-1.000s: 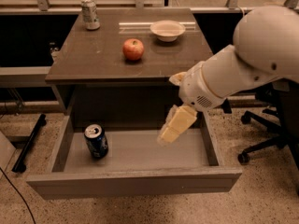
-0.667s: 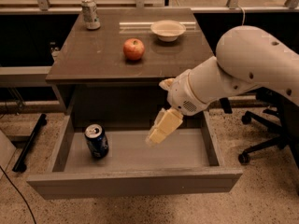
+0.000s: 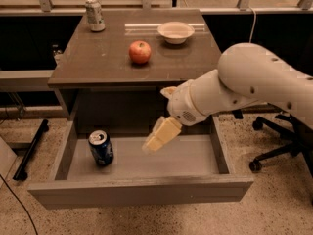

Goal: Pick pepsi can from top drawer and place on counter

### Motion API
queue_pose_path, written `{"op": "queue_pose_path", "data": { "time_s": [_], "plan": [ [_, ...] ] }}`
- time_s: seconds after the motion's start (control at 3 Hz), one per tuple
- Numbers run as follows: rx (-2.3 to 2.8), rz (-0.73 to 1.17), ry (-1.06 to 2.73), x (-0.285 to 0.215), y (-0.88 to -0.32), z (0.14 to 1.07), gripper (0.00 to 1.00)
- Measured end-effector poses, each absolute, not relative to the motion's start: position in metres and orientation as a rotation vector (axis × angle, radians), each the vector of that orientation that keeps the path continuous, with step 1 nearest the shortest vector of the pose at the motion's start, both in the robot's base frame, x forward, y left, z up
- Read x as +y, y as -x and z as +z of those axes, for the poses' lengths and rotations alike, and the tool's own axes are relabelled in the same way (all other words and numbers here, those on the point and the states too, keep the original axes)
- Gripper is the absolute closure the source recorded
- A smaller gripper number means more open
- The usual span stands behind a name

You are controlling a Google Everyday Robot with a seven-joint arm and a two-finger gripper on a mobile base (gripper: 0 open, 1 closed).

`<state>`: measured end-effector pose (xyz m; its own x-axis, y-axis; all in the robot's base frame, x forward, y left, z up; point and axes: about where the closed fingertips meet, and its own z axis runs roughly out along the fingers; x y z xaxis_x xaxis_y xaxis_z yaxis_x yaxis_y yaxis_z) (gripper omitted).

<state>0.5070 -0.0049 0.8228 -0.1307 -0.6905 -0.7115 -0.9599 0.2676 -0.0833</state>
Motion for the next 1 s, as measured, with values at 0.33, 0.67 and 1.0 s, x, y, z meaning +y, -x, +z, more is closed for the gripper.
{"op": "queue_pose_path", "data": {
  "time_s": [0.33,0.67,1.0],
  "plan": [
    [1.863,0.566,1.452,0.016,-0.519,0.81,0.0],
    [1.836,0.617,1.447,0.044,-0.531,0.791,0.0],
    [1.801,0.705,1.451,0.085,-0.543,0.759,0.0]
  ]
}}
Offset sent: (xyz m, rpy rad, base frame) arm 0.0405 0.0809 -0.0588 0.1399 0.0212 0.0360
